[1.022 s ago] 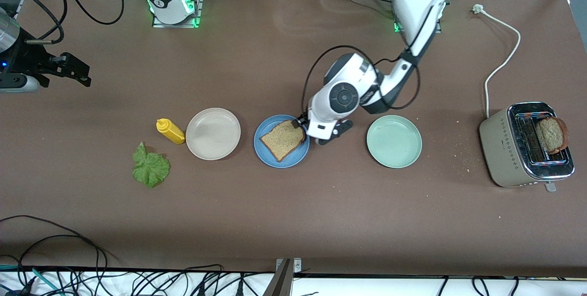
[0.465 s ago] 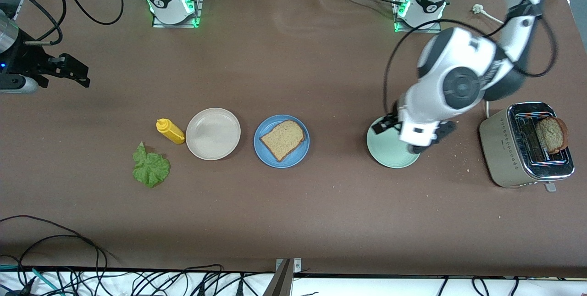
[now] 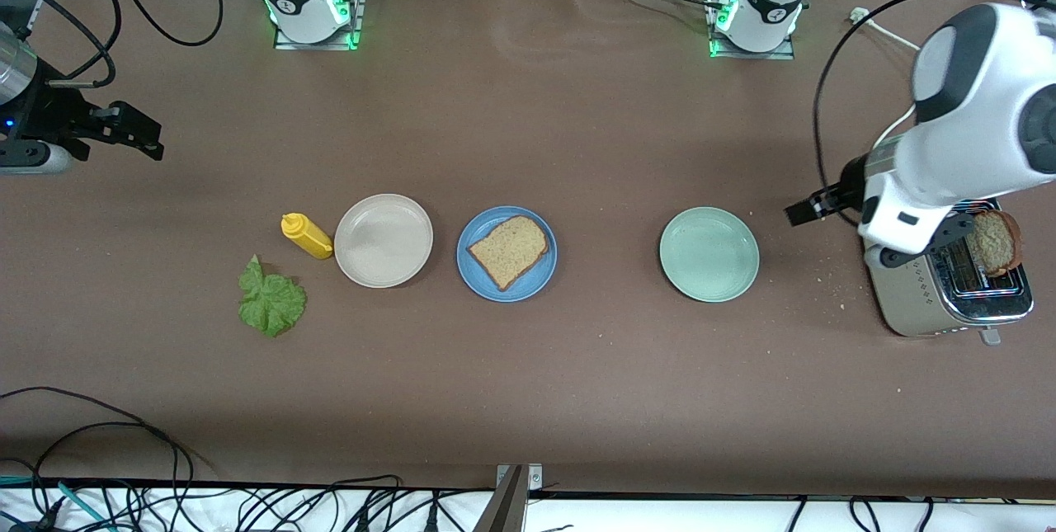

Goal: Make sandwich in blue plate with both arms

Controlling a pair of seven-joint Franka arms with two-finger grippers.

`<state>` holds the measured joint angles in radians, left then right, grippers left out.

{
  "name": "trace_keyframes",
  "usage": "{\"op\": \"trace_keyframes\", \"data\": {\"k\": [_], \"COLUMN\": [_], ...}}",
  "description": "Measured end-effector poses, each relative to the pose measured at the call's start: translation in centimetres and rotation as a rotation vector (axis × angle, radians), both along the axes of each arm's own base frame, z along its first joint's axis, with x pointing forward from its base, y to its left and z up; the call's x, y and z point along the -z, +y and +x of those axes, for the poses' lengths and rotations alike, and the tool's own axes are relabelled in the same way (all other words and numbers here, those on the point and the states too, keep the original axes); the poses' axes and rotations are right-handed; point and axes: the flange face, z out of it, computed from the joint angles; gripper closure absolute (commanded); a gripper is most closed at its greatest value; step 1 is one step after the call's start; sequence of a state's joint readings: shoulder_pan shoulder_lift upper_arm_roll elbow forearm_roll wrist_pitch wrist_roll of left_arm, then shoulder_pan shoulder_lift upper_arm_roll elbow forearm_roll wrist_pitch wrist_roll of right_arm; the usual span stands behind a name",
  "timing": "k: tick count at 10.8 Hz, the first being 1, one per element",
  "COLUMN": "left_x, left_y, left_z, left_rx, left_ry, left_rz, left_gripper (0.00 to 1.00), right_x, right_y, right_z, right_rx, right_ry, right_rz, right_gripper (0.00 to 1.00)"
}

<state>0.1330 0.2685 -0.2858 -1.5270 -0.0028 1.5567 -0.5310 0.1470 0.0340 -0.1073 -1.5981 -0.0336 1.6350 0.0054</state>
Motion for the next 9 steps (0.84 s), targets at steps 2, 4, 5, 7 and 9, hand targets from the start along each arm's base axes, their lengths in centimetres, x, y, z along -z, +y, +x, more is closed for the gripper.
{"op": "trace_keyframes", "data": {"k": [2, 4, 5, 7, 9], "left_x": [-0.3, -0.3, -0.3, -0.4, -0.5], "left_y": [4.0, 6.4, 7.3, 8.7, 9.3], "left_z": [-0.1, 0.0, 0.0, 0.0, 0.0], "left_rx": [0.099, 0.118, 0.158, 0.195, 0.198], "left_ry": [0.012, 0.009, 0.006, 0.003, -0.002], "left_rz": [-0.035, -0.040, -0.038, -0.043, -0.046], "left_gripper": [0.01, 0.00, 0.00, 0.00, 0.00], "right_x": [0.2, 1.3, 2.1, 4.2, 6.3], "right_y": [0.0, 0.0, 0.1, 0.6, 0.7], "right_z": [0.3, 0.9, 1.2, 2.0, 2.8], "right_rx": [0.000, 0.001, 0.000, -0.008, -0.008], "right_ry": [-0.009, 0.005, 0.017, 0.053, 0.087], "right_rz": [-0.001, -0.003, -0.005, -0.010, -0.015], "right_gripper": [0.00, 0.00, 0.00, 0.00, 0.00]}}
